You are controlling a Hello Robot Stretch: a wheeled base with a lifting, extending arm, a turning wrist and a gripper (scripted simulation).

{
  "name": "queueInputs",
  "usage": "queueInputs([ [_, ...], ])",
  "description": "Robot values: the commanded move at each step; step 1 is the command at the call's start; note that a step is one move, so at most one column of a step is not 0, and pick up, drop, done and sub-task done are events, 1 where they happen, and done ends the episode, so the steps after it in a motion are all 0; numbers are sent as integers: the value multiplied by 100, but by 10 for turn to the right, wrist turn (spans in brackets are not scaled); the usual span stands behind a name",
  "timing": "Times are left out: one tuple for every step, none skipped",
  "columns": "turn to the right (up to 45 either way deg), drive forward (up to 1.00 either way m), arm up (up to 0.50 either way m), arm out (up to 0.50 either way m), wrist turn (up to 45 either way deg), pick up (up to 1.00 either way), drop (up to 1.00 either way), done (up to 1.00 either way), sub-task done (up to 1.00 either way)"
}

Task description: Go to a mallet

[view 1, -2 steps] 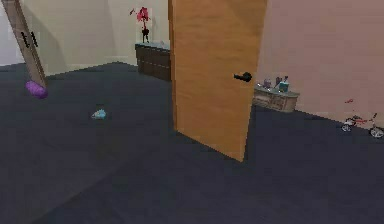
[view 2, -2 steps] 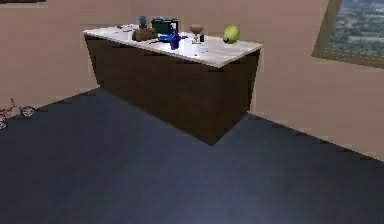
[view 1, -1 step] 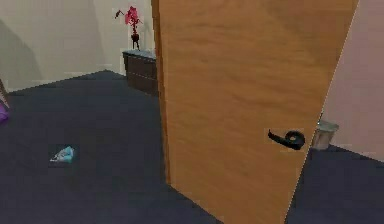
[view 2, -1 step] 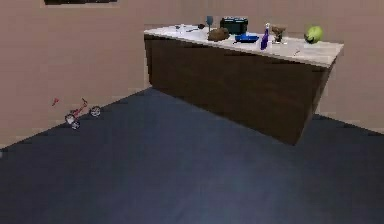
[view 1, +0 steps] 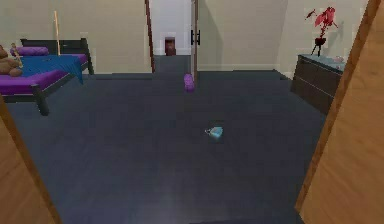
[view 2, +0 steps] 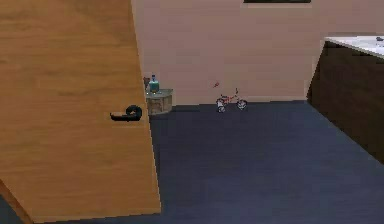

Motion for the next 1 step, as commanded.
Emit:
queueInputs([
  [-60, 0, 0, 0, 0, 0, 0, 0, 0],
])
